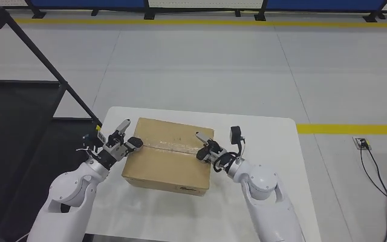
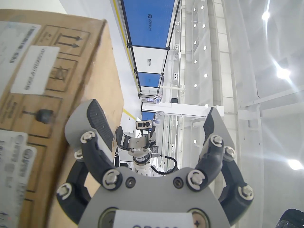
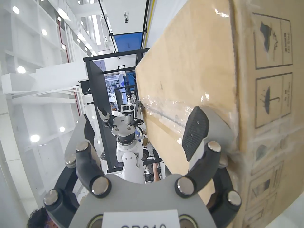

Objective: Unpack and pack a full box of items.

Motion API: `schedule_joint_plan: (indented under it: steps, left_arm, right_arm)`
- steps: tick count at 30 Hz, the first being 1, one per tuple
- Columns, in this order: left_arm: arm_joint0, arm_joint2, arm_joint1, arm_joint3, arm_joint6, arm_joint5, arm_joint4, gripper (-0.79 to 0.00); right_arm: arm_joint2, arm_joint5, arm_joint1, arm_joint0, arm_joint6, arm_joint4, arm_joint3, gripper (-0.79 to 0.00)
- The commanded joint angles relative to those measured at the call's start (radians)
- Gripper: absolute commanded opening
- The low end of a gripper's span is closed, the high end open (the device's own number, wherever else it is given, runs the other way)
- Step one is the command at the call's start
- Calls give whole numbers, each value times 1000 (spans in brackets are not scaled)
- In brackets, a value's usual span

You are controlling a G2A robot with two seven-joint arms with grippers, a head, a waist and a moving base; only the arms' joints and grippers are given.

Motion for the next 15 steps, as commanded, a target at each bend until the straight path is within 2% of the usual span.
schedule_joint_plan:
  steps: [1,15]
  left_arm:
    - [-1,3,-1,1,0,0,2,0]
    - [3,11,-3,4,9,-2,10,0]
  right_arm:
    - [4,-6,4,-8,10,10,-9,0]
    - [54,-28,31,-32,-8,68,-8,0]
